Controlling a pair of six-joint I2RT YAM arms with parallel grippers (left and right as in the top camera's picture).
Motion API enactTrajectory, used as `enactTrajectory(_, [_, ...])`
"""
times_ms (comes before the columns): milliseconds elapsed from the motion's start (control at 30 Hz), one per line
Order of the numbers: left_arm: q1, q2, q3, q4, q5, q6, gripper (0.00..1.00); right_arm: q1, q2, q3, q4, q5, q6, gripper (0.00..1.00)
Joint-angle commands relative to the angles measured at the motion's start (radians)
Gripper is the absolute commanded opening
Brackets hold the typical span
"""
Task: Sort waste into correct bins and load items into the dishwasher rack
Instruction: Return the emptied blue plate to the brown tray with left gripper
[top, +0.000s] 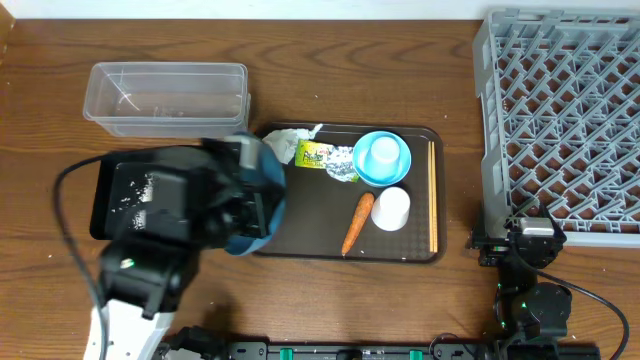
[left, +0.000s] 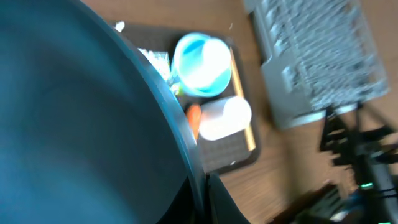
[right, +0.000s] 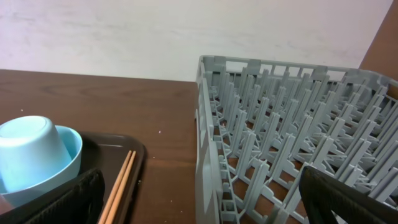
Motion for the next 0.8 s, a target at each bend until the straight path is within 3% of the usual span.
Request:
enactTrajectory(0, [-0.138,0.064,0.008,0.003,-0.291,-0.06,0.06,-0.006,0.0,-0.002,-0.004,-0.003,-0.009,0.99])
enactTrajectory(300, [-0.391,0.336,0.008,0.129,-0.521,-0.069,0.06,-0.006,0.0,-0.002,-0.004,-0.003,-0.009,0.99])
enactTrajectory(767, [-0.42,0.616,0.008,0.25,-0.52,-0.113,0.07,-0.006,0.0,-0.002,-0.004,-0.004,-0.009,0.99])
